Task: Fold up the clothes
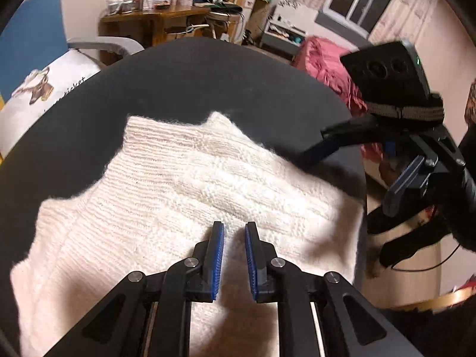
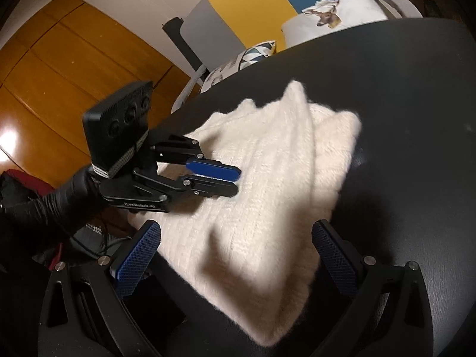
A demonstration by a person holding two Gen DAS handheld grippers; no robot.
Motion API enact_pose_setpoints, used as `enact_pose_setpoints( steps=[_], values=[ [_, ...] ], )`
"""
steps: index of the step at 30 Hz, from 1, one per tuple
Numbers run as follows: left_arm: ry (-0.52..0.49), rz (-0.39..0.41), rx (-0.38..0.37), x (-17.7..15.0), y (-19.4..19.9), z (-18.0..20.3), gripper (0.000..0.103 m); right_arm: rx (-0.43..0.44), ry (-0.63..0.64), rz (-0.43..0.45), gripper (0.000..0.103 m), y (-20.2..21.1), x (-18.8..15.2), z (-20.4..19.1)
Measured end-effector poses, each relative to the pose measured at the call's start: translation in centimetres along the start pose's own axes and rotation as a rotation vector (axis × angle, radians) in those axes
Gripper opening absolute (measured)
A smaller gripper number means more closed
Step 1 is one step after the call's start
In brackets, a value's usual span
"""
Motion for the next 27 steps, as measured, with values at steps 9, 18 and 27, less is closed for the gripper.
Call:
enact_pose_setpoints(
  steps=[9, 18, 27],
  values=[
    [-0.011, 0.018, 0.009, 0.3, 0.0, -0.1, 0.014, 0.265, -0.098, -0.023, 0.103, 1.4, -1.2, 1.3],
    [-0.036, 0.008, 0.013, 0.7, 0.0, 0.6, 0.014, 0.357, -0.059, -0.234, 0.103, -0.5, -1.9, 0.3],
    [-0.028, -0.012, 0.061, 0.7, -1.7, 0.6, 0.015, 0.397, 0.114, -0.7, 0.103, -5.1, -5.9, -5.0]
  ],
)
Point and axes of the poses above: each gripper's, at about its wrist camera, not at the fingertips, and y roughly against the way its jaws point, z to its right, x to its top, the point moved 2 cm from there along -y, roughly the way its jaws point, and after that the axes turned 10 degrees about y, right-handed, at the moved point
